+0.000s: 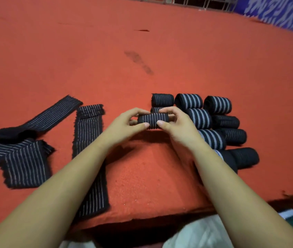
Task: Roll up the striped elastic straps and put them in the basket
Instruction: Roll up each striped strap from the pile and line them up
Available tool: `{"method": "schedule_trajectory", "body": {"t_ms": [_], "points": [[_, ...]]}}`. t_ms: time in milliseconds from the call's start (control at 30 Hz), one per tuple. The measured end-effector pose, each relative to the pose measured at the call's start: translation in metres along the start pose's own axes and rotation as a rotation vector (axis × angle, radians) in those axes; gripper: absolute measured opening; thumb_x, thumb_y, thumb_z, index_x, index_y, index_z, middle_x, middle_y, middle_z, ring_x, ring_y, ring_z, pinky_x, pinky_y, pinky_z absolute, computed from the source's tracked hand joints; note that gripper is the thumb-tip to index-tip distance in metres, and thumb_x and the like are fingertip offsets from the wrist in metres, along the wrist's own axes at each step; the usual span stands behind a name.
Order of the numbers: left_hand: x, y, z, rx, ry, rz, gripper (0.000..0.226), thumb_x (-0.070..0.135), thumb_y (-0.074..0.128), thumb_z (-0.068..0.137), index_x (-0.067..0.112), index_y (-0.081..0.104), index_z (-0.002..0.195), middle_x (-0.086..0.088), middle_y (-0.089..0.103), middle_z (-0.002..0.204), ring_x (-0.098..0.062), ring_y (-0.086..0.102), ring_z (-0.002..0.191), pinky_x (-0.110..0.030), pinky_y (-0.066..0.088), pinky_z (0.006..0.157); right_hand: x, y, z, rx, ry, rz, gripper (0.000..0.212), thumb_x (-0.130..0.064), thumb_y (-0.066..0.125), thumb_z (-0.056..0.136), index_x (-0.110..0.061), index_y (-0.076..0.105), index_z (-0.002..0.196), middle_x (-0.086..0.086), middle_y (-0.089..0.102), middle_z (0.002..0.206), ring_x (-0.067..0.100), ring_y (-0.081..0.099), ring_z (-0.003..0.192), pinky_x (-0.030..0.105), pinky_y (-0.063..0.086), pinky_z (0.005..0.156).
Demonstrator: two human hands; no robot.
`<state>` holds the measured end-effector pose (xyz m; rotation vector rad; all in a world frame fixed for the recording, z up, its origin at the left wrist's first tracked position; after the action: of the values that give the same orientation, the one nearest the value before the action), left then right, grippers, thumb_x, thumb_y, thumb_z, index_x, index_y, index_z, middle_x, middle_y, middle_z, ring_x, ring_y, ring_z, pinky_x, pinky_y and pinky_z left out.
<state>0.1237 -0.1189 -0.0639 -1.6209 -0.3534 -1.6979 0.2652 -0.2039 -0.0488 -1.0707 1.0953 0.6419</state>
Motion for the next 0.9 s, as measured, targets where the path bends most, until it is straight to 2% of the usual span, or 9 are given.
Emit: {"method": "schedule_trajectory", "body": {"t_ms": [133, 200, 300, 333, 433, 500, 667, 767, 900], "points": [[0.005, 0.021, 0.006, 0.022, 0.043, 0.197, 0.042, 0.002, 0.074, 0.084, 0.027, 0.058, 0.113, -0.007, 0.058, 0.125, -0.008, 0.062, 0.087, -0.015, 0.047, 0.079, 0.001, -0.021, 0.003, -0.051, 0.027, -0.326, 0.042, -0.011, 0.083, 0.077, -0.018, 0.061, 0.111, 0.003, 0.066, 0.107, 0.019, 0.067, 0.095, 0.037, 0.056, 0.086], [0.002, 0.027, 0.012, 0.050, 0.023, 0.231, 0.045, 0.003, 0.078, 0.079, 0.025, 0.059, 0.113, -0.005, 0.058, 0.124, -0.011, 0.063, 0.089, -0.014, 0.046, 0.078, 0.003, -0.028, 0.009, -0.067, 0.046, -0.469, 0.048, -0.014, 0.086, 0.073, -0.017, 0.060, 0.113, 0.002, 0.065, 0.112, 0.020, 0.064, 0.101, 0.037, 0.053, 0.090], [-0.004, 0.032, 0.019, 0.088, -0.006, 0.305, 0.047, 0.009, 0.084, 0.075, 0.018, 0.061, 0.115, -0.001, 0.062, 0.122, -0.015, 0.062, 0.098, -0.018, 0.045, 0.084, 0.007, -0.030, 0.016, -0.112, 0.090, -0.638, 0.052, -0.018, 0.085, 0.075, -0.018, 0.059, 0.120, 0.003, 0.061, 0.117, 0.018, 0.063, 0.096, 0.032, 0.051, 0.079], [-0.006, 0.035, 0.020, 0.095, -0.016, 0.337, 0.048, 0.012, 0.084, 0.075, 0.017, 0.061, 0.116, 0.001, 0.063, 0.121, -0.015, 0.061, 0.099, -0.020, 0.043, 0.085, 0.008, -0.029, 0.017, -0.128, 0.096, -0.685, 0.052, -0.018, 0.084, 0.077, -0.016, 0.059, 0.122, 0.004, 0.060, 0.118, 0.018, 0.063, 0.096, 0.031, 0.051, 0.078], [-0.013, 0.041, 0.023, 0.108, -0.026, 0.432, 0.048, 0.019, 0.084, 0.077, 0.014, 0.063, 0.119, -0.001, 0.065, 0.120, -0.016, 0.059, 0.105, -0.020, 0.039, 0.088, 0.010, -0.019, 0.021, -0.159, 0.063, -0.850, 0.044, -0.017, 0.075, 0.085, -0.009, 0.060, 0.125, 0.010, 0.062, 0.125, 0.027, 0.060, 0.113, 0.035, 0.049, 0.093], [-0.012, 0.042, 0.024, 0.100, -0.036, 0.479, 0.050, 0.022, 0.083, 0.078, 0.014, 0.061, 0.123, -0.006, 0.063, 0.120, -0.018, 0.059, 0.106, -0.022, 0.040, 0.089, 0.007, -0.013, 0.021, -0.176, 0.042, -0.919, 0.034, -0.015, 0.067, 0.089, -0.006, 0.061, 0.121, 0.014, 0.064, 0.122, 0.030, 0.060, 0.114, 0.037, 0.049, 0.092], [0.013, -0.007, 0.000, 0.129, -0.074, 0.472, 0.042, 0.020, 0.076, 0.087, 0.009, 0.058, 0.124, -0.007, 0.064, 0.114, -0.019, 0.062, 0.098, -0.027, 0.048, 0.089, -0.025, -0.014, 0.023, -0.114, 0.031, -0.865, 0.038, -0.020, 0.063, 0.091, -0.004, 0.057, 0.125, 0.018, 0.052, 0.127, 0.034, 0.058, 0.108, 0.035, 0.048, 0.089], [0.025, -0.074, -0.043, 0.270, -0.099, 0.502, 0.022, 0.020, 0.072, 0.090, 0.015, 0.065, 0.110, 0.001, 0.070, 0.101, -0.013, 0.064, 0.092, -0.030, 0.049, 0.089, -0.057, 0.019, 0.021, -0.056, -0.050, -0.761, 0.035, -0.020, 0.059, 0.092, -0.005, 0.060, 0.124, 0.020, 0.058, 0.126, 0.033, 0.054, 0.116, 0.032, 0.042, 0.094], [0.019, -0.168, -0.125, 0.530, -0.229, 0.590, 0.008, 0.019, 0.069, 0.090, 0.019, 0.066, 0.097, 0.002, 0.068, 0.095, -0.017, 0.062, 0.091, -0.028, 0.042, 0.080, -0.088, 0.113, -0.006, -0.228, -0.100, -0.587, 0.042, -0.019, 0.070, 0.088, -0.003, 0.061, 0.126, 0.019, 0.063, 0.126, 0.030, 0.058, 0.118, 0.031, 0.041, 0.099]]}}
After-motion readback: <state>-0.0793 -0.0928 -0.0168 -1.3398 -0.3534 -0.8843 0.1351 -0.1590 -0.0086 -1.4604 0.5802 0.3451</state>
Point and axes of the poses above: each hand's wrist, its own z-axis towards the middle knuckle, its own y-axis out of the palm, x = y × z, the point moved 9 cm from there along z, towards the middle knuckle
